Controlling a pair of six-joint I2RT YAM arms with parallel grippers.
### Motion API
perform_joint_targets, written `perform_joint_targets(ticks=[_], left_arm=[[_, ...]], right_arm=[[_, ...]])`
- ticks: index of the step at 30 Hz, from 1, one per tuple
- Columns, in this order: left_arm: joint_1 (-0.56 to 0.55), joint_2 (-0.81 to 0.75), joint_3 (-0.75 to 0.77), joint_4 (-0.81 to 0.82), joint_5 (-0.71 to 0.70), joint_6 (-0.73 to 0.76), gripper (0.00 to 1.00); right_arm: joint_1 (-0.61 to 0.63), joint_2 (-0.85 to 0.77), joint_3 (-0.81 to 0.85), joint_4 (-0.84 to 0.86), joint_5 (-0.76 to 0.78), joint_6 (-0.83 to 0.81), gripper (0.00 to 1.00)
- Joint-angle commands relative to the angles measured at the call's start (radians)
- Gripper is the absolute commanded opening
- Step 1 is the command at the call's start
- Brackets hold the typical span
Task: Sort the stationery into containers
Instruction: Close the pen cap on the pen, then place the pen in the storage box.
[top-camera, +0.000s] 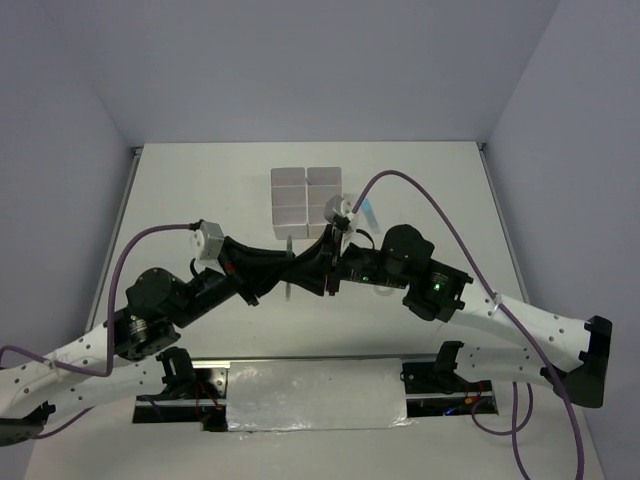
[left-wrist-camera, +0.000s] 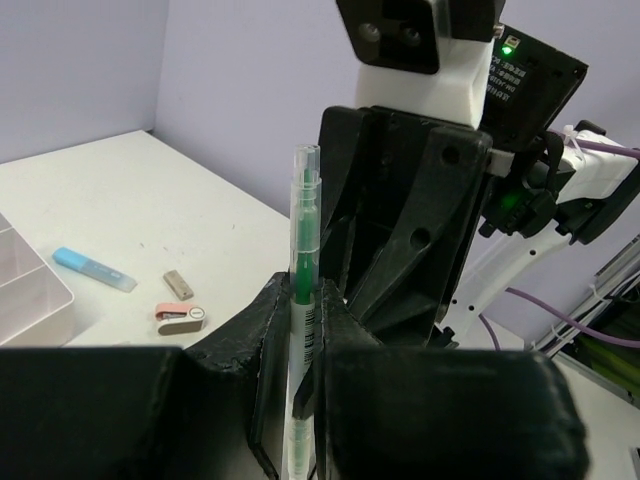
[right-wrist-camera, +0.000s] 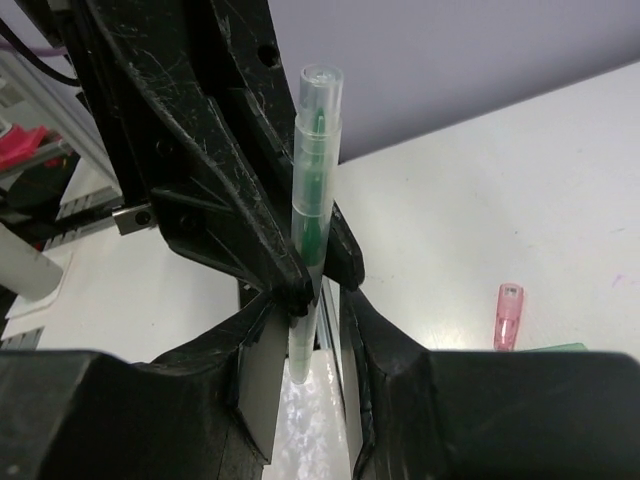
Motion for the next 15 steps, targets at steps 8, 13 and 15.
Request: perform_joint_targets(ticks=[8,13,15], left_arm=[[-0.019,-0.021,-0.053,-0.003,0.033,-0.053,0.00],[-0.019,-0.044,-0.074,0.054,0.039,-0.078,0.00],[-0.019,-0.043,-0.071,0.068,0.042,-0.082,0.00]], right_arm=[[-0.029,-0.029,0.017,0.180,0.093,0.024,0.20],[-0.029,0.008,0.000,0.218,0.092,0.046,0.29],[-0.029,0.008,-0.008,0.233,0.096,0.053,0.22]])
